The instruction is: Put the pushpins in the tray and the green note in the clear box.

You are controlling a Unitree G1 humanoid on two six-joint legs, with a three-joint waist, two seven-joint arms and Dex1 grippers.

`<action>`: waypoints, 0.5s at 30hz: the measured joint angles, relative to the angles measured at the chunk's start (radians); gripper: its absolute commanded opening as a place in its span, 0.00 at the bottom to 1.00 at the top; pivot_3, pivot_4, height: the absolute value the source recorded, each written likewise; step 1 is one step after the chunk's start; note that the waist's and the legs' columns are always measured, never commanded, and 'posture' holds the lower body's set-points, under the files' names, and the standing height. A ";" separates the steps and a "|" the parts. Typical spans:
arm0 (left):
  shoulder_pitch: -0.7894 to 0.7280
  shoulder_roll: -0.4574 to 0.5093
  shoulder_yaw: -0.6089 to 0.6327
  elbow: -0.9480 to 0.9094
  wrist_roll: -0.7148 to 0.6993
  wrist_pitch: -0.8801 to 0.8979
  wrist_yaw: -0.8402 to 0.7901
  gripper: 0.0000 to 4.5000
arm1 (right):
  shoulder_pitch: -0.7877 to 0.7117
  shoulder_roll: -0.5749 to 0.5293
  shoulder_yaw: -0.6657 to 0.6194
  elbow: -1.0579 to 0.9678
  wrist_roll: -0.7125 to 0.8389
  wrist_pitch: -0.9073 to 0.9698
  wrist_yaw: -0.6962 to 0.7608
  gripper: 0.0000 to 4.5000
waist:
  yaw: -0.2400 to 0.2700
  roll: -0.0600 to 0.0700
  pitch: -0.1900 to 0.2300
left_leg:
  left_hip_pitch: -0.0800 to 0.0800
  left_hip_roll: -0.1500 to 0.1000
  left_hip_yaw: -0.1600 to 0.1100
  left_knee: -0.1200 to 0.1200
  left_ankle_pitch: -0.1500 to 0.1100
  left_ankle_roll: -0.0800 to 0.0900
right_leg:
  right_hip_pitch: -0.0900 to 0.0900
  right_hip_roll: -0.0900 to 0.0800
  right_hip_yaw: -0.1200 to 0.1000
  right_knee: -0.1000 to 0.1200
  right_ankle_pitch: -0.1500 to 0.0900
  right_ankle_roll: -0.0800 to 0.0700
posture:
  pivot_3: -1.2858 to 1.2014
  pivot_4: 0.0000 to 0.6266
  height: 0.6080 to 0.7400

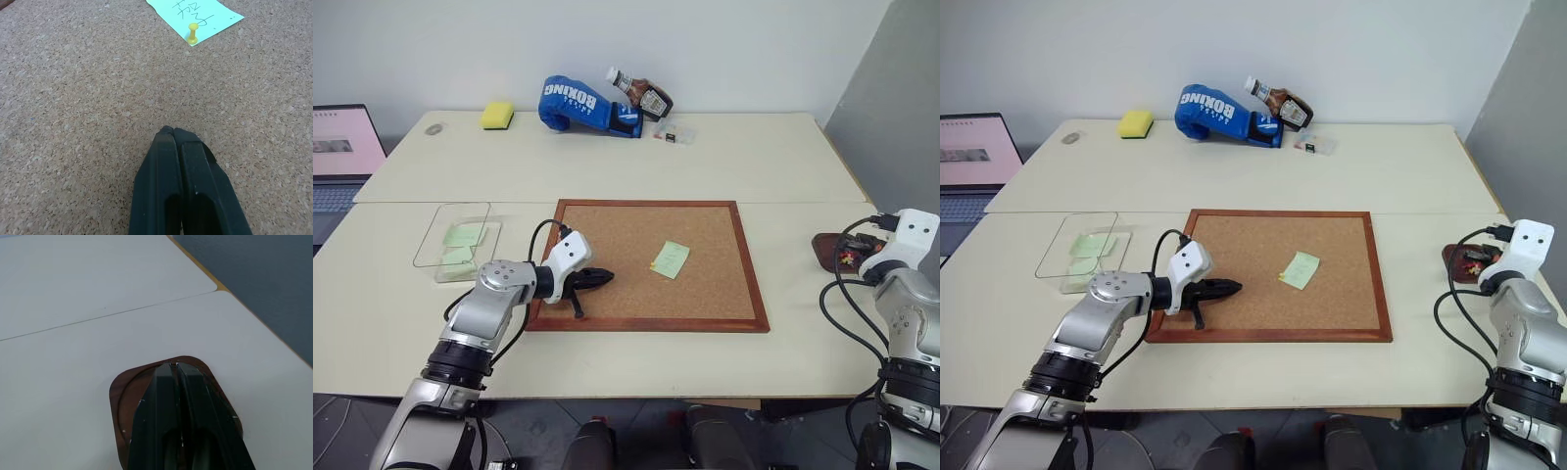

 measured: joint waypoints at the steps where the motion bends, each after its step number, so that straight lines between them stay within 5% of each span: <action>1: -0.001 0.000 0.000 0.001 0.000 -0.001 0.000 0.00 | -0.004 0.000 0.000 0.005 0.017 0.003 0.018 0.02 | 0.000 0.000 0.000 | 0.000 0.000 0.000 0.000 0.000 0.000 | 0.000 0.000 0.000 0.000 0.000 0.000 | 0.52 0.24 1.00; 15: 0.000 -0.002 -0.006 -0.004 0.000 -0.001 0.000 0.00 | -0.066 -0.003 0.002 0.163 0.074 -0.033 0.064 0.02 | 0.001 0.000 0.000 | 0.000 0.000 0.000 0.000 0.000 0.000 | 0.000 0.000 0.000 0.000 0.001 0.001 | 0.52 0.24 1.00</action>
